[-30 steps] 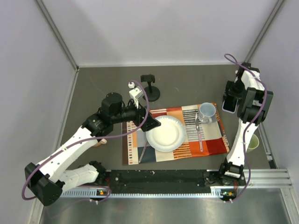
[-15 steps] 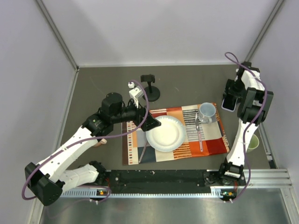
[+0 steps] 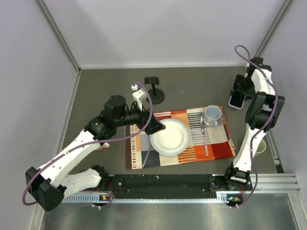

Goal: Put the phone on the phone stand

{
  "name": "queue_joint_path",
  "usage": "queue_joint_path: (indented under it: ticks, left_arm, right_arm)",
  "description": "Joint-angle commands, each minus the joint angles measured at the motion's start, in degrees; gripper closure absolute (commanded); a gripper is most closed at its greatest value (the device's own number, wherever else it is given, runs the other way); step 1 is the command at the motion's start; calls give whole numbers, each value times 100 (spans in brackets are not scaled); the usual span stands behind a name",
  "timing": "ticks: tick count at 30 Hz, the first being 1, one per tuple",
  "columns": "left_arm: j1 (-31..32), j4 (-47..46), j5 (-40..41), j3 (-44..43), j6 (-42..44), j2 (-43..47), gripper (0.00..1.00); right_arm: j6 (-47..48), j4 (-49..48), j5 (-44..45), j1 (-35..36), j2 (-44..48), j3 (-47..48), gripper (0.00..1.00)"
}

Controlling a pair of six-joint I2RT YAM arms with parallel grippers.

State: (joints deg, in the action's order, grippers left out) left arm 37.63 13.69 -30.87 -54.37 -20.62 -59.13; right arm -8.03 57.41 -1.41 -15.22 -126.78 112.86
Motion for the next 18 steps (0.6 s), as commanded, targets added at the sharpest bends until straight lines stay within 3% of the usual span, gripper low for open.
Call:
queue_joint_path:
  ticks: [1,13,18]
  left_arm:
    - [17,-227,-94,-144,-82,104,2]
    - [-10,-341,-103,-162,-197,7,2]
    - [-132,-280,-77,-188,-188,60,2]
  right_arm:
    - [-155,-221,-237,-25,716,201,100]
    - [-137,-581,-413,450,1604,711,100]
    - [64,-1203,-685,1046,2148,607,100]
